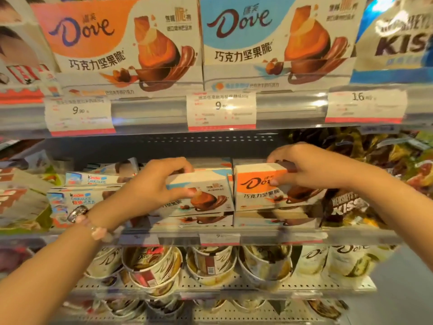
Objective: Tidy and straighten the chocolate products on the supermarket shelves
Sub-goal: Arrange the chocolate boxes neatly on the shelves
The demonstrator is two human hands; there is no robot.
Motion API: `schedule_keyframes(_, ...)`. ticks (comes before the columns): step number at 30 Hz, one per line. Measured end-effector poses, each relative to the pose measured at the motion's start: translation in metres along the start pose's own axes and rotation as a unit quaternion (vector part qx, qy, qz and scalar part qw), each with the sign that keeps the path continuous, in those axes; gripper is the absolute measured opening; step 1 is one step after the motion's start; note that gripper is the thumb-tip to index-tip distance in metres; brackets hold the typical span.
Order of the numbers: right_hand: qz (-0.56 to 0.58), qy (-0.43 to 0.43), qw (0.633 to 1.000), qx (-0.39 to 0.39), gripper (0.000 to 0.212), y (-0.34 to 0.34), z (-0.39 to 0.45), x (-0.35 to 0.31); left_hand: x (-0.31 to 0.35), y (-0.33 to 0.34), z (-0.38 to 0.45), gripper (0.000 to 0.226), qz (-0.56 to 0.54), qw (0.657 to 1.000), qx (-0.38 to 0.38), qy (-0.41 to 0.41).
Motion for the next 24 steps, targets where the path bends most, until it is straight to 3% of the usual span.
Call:
schedule_keyframes(5, 0.046, -0.009, 0.999, -0.021, 0.028, -0.018, -0.002, -0.015, 0.017, -0.033, -0.008, 0.031, -0.005, 1.0, 0.028, 0.013)
schedule_keyframes(14, 0.002, -0.037, 0.998, 0.044, 0.03, 0.001, 0.037, -0.059, 0.015, -0.051, -0.023, 0.027, 0.026, 0.999, -0.026, 0.002)
schedule_keyframes(20, 0.043, -0.09, 0.995, 0.018, 0.017, 0.022, 0.068, -0.111, 0.01, -0.044, -0.038, 0.037, 0.008, 0.994, -0.108, -0.013)
schedule_keyframes(24, 0.052, -0.119, 0.992, -0.003, 0.026, 0.031, 0.081, -0.132, 0.009, -0.038, -0.043, 0.031, 0.011, 0.991, -0.13, -0.002)
Point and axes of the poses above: each hand's wrist, its own z-axis towards the middle knuckle, its own y-axis out of the palm, x = y × z, the point moved 8 cm from there along z, towards the middle knuckle, and after that the axes turned 9 degrees about y, right-handed, at the moved point
